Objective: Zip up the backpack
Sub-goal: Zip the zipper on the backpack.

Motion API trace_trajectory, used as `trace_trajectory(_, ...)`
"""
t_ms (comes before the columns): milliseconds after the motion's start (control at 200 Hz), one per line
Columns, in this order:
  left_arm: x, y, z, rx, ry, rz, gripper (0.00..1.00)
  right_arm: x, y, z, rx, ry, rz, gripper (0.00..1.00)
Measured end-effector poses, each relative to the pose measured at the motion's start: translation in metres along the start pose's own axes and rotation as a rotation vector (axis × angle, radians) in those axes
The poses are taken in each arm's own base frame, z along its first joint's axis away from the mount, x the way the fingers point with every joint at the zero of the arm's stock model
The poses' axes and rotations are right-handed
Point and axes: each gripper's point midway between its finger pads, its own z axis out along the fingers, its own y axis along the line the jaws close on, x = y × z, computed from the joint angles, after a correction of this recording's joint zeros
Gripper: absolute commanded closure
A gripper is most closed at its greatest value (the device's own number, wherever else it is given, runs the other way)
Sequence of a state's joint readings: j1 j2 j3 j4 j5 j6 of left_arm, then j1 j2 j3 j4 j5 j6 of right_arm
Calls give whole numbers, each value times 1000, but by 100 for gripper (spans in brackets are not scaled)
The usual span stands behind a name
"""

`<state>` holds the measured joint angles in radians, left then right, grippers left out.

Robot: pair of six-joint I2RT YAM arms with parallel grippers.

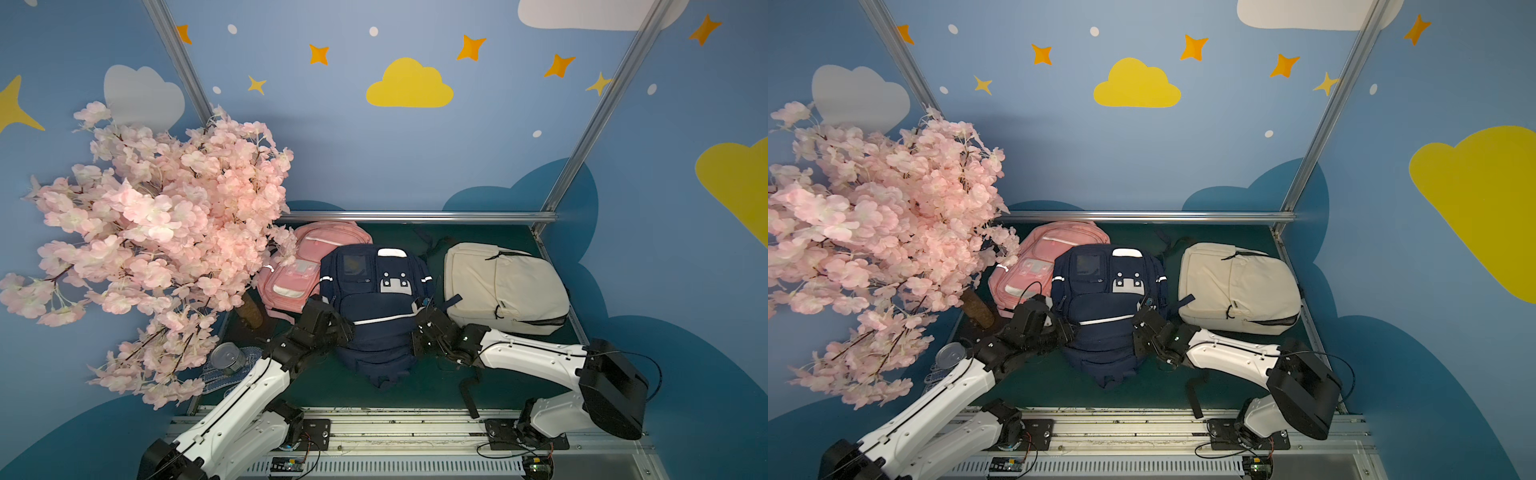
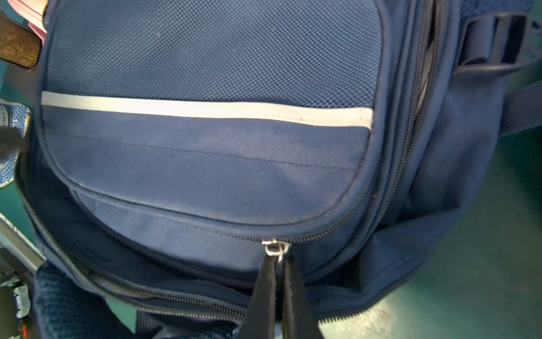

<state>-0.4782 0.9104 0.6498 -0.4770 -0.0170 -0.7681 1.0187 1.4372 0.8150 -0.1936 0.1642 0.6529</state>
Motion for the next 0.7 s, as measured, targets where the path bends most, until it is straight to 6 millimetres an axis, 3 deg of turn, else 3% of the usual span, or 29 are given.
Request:
trace_trajectory(110,-13,-46,-20,52,-18,232,27,-5,3,-5,-17,-22,-20,100)
trace_trajectory(215,-1,-78,-21,144,2,421,27,-11,8,-12,-54,-62,-32,100)
trace_trajectory(280,11,-84,-11,166,31,504,20,-13,11,-15,-86,-85,-43,100)
trace_trajectory(496,53,-89,32,252,112,717,24,-17,17,-24,-164,-158,-41,100)
trace_trajectory(586,57,-94,42,283,106,770,27,-18,18,-25,-185,-186,-45,100)
trace_trajectory(701,54,-99,56,286,87,821,38,-15,17,-24,-195,-193,-52,100)
